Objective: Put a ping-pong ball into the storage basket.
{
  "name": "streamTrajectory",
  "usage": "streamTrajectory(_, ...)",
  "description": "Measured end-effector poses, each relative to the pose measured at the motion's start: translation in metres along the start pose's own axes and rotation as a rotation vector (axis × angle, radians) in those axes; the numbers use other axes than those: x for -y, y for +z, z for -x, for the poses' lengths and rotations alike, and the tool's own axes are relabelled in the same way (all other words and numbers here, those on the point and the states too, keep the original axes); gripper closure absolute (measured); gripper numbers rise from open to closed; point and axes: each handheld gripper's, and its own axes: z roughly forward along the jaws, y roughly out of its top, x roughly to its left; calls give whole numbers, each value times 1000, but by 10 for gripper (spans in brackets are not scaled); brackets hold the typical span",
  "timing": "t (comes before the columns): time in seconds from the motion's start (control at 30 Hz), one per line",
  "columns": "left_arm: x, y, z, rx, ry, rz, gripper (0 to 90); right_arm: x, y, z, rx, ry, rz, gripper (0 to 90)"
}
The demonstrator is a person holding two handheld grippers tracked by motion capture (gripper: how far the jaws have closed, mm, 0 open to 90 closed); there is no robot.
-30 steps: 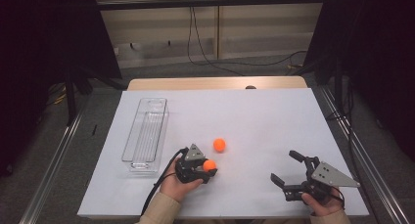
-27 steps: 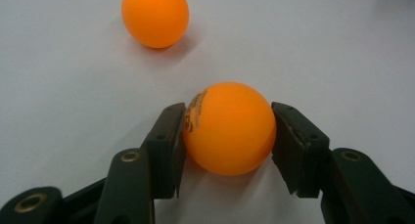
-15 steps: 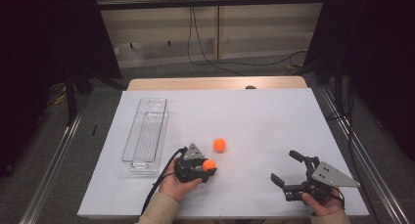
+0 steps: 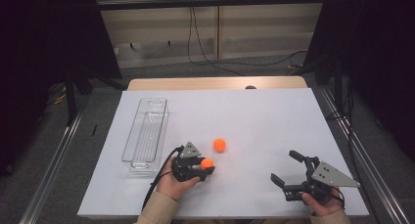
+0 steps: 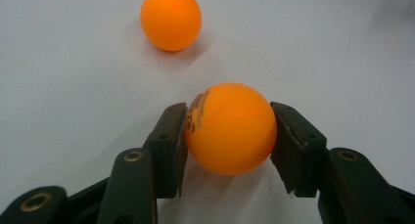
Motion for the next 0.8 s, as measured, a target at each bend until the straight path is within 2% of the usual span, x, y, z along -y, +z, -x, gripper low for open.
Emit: streamTrajectory(0.8, -5, -11, -5, -8, -24, 5, 509, 0, 0, 0, 0, 0, 1, 16)
